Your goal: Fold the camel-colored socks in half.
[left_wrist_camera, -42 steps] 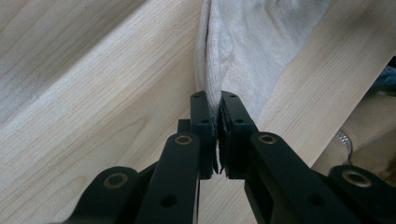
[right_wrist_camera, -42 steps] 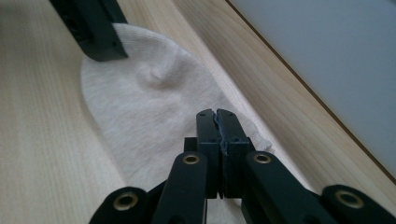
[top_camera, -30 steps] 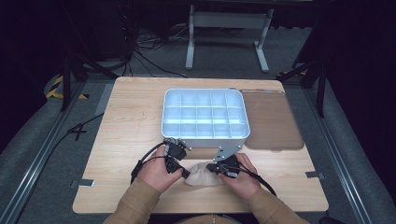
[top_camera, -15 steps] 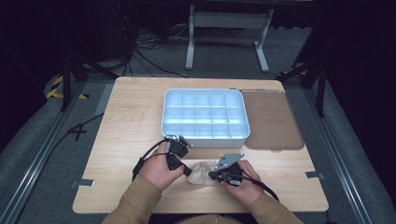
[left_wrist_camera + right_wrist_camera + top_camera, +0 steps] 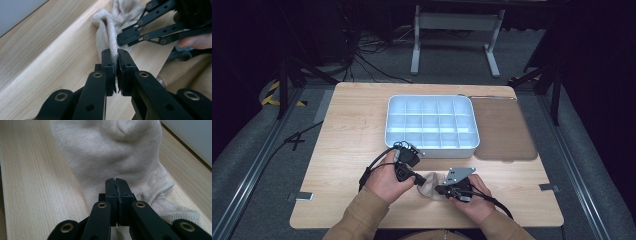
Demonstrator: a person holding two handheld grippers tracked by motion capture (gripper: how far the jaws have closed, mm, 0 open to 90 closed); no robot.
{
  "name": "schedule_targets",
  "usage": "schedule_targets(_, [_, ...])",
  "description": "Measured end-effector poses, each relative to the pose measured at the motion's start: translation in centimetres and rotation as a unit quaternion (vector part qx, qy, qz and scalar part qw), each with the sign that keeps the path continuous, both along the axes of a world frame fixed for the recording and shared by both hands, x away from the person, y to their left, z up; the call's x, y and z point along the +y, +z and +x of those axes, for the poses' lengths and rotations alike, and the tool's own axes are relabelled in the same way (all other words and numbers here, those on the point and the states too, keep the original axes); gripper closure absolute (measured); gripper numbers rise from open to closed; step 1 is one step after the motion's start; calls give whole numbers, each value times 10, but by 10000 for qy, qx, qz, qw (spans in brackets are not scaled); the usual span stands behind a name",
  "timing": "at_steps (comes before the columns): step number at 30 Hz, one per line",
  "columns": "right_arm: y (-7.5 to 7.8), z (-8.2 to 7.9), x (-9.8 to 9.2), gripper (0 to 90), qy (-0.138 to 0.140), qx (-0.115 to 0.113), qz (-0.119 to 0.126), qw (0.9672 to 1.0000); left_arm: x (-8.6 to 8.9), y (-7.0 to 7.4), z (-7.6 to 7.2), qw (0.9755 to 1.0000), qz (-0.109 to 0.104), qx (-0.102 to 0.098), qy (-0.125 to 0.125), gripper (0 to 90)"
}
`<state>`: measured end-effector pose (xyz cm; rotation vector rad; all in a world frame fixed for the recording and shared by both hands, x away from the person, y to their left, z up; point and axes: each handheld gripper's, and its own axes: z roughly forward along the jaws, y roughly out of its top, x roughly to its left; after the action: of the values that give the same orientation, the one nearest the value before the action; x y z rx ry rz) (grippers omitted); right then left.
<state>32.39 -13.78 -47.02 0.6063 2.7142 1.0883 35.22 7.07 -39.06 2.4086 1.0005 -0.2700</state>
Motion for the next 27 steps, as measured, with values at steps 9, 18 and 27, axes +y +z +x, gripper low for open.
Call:
schedule_targets(9, [24,0,-44,873,-695,33,-4,9976,-4,5,2,9996,257,129,80,849])
schedule_targets(18, [9,4,-55,882,-964,377,-116,9946,-8,8,4,9993,264,229,99,849])
schedule_targets(27, [0,6,-49,888,-653,380,210,9969,-23,10,9,9997,-242,49,-77,845])
